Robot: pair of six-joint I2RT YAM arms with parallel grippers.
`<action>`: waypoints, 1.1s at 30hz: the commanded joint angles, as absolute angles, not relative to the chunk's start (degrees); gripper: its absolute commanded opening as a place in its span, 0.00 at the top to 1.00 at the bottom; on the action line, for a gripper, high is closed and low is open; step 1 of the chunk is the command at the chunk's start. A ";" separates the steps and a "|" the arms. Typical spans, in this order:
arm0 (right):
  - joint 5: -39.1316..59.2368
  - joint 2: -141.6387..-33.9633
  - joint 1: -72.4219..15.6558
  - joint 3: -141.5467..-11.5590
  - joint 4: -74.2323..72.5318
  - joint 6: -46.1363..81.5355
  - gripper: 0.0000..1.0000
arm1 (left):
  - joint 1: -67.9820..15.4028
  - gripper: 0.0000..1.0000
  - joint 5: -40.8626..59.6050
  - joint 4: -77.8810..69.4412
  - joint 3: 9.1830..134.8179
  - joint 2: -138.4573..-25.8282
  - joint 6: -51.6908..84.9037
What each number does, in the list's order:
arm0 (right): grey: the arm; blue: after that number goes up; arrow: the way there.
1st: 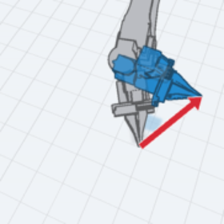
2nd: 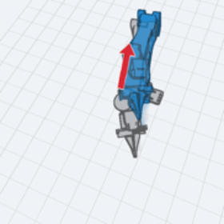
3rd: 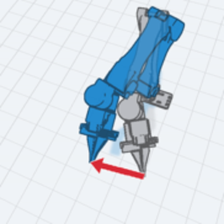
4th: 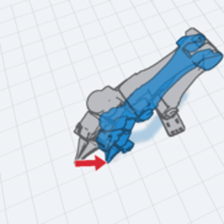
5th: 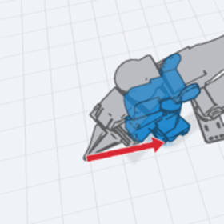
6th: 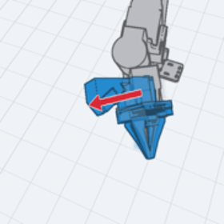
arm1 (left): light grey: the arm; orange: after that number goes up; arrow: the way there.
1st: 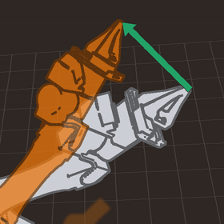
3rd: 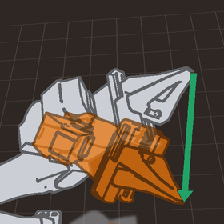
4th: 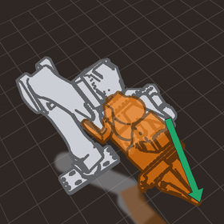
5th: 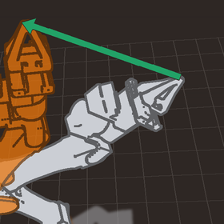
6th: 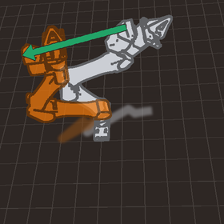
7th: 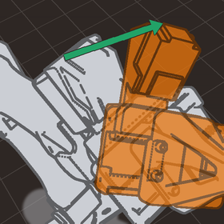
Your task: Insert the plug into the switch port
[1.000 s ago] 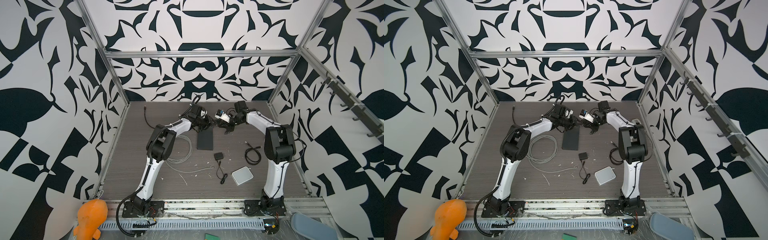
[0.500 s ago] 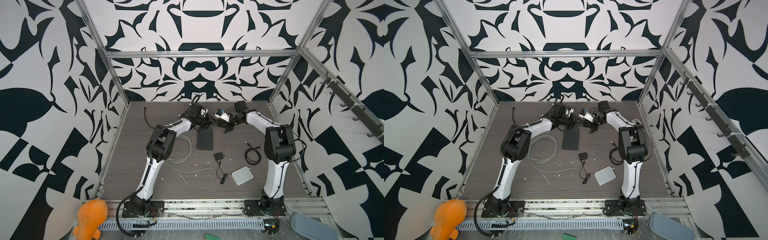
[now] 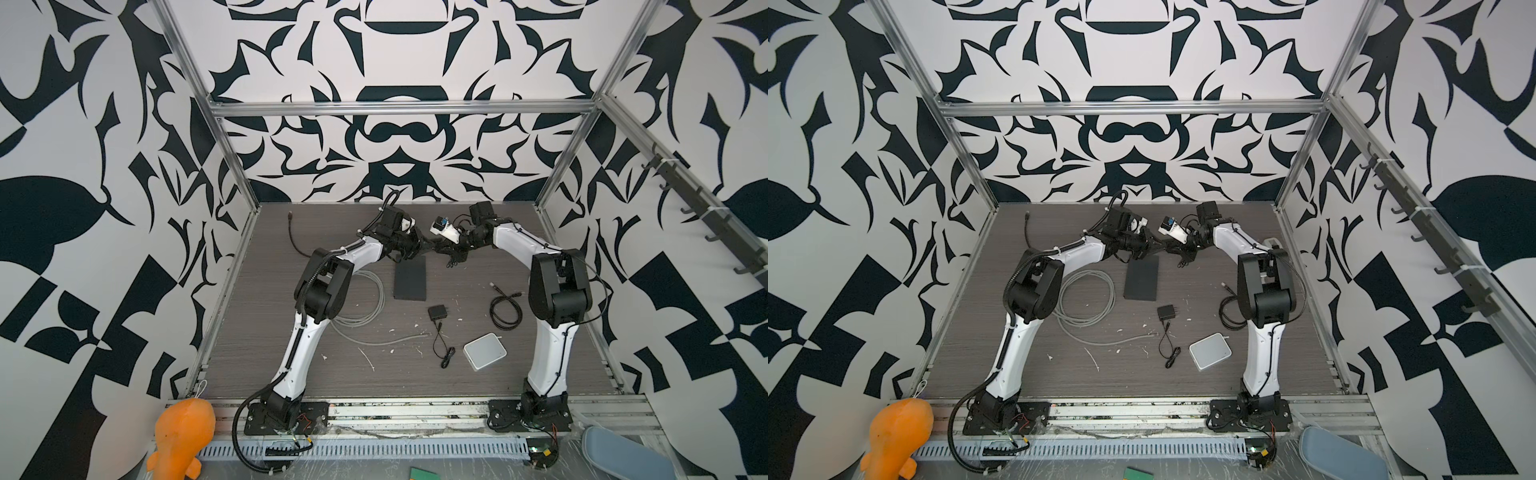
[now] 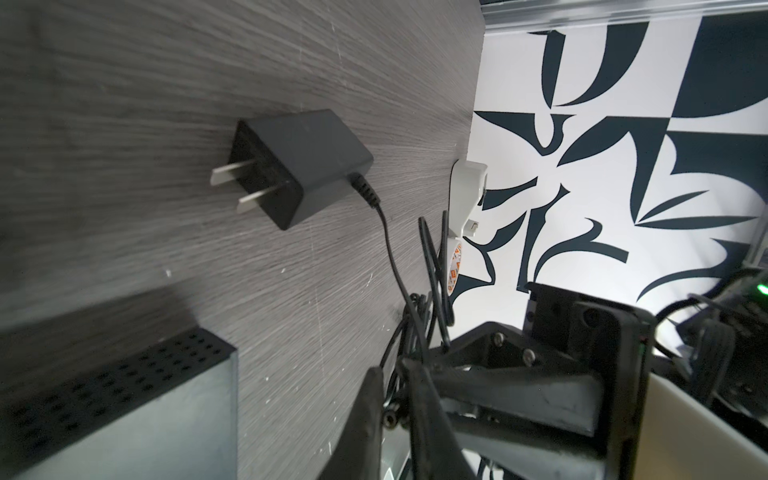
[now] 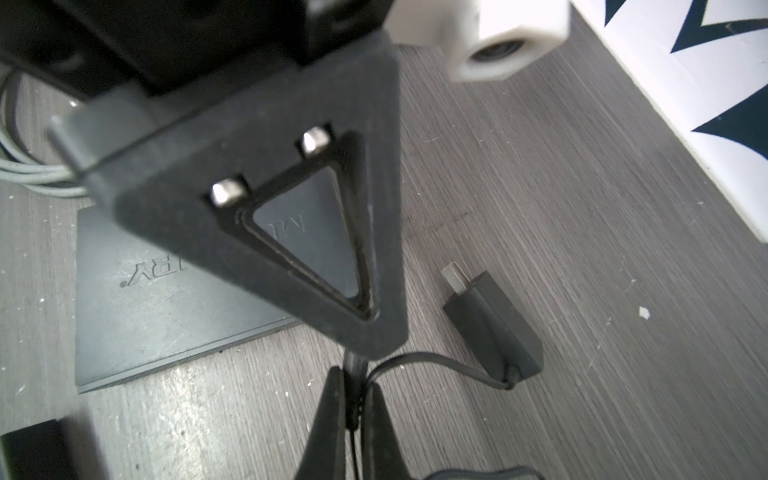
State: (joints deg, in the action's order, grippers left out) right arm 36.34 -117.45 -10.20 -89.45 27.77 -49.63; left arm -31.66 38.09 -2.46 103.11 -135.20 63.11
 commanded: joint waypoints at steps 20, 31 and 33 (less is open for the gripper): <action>36.12 -110.34 -6.61 -83.55 25.63 -47.34 0.67 | -31.11 0.94 37.72 4.72 106.12 -135.50 57.83; 40.95 -113.77 -9.97 -84.64 22.14 -45.13 0.65 | -31.11 0.94 38.14 5.47 106.24 -135.22 57.39; 40.72 -114.23 -10.19 -84.53 21.13 -44.66 0.65 | -31.13 0.94 38.06 5.45 106.06 -135.09 57.39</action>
